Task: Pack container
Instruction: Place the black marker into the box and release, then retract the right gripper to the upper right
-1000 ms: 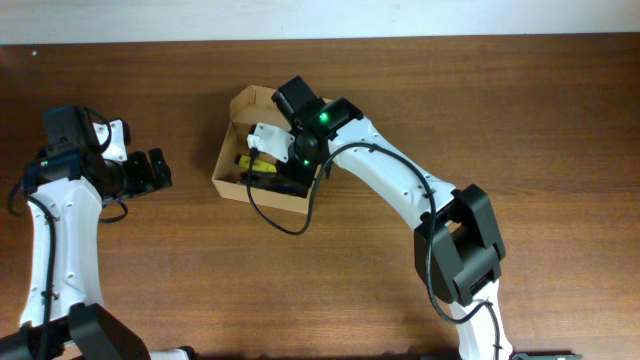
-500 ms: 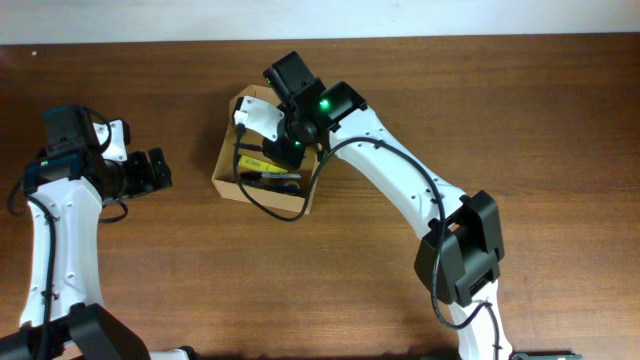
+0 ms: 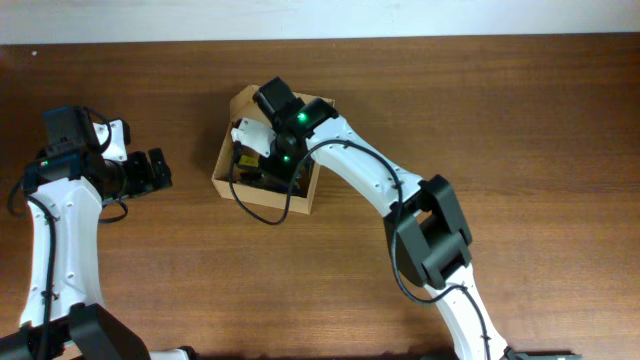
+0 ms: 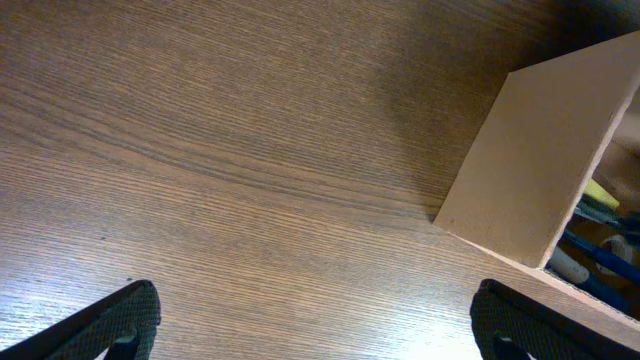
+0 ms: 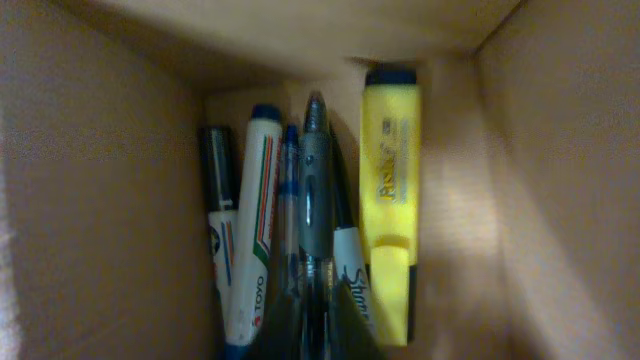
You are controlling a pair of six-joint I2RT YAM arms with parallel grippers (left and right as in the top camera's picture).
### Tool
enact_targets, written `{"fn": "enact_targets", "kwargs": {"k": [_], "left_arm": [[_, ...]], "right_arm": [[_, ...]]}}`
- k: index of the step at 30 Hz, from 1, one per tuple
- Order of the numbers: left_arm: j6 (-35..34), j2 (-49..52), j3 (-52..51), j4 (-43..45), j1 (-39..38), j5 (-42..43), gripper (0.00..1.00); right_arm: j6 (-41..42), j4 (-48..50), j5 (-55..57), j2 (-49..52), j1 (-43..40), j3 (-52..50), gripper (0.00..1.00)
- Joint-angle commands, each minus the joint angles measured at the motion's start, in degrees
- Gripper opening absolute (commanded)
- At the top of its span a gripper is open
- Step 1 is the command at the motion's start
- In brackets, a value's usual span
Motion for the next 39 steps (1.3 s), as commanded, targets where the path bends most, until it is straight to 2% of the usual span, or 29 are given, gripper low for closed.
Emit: {"fn": "enact_targets", "kwargs": {"k": [1,2,11,13,26,34,39], "left_arm": [[1.09,0.17,-0.22,0.02,0.20,0.72,1.00],[1.09,0.17,-0.20,0.02,0.20,0.72,1.00],[1.09,0.17,-0.20,0.02,0.20,0.72,1.00],[1.09,0.17,-0.22,0.02,0.20,0.72,1.00],[1.09,0.17,-0.20,0.02,0.20,0.72,1.00],[1.09,0.17,-0.20,0.02,0.20,0.72,1.00],[1.09,0.17,-0.20,0.02,0.20,0.72,1.00]], "right_arm": [[2.64,0.17,0.20,0.59,0.63,0.92,0.44],[3.13,0.15,0.35,0.59,0.63,0.92,0.54],[7.21,-6.38,3.61,-0.24,0.63,3.48,0.55],[7.19,-9.09,5.20,-0.85,0.63,6.14,0.59],[15.06,-30.73,26.08,-4.42,0.37,42.07,0.62],[15.72,-32.20,35.54,-14.34,-1.44,41.03,0.62],[17.68,-30.51,35.50,-24.87,-8.39,33.31,0.62]]}}
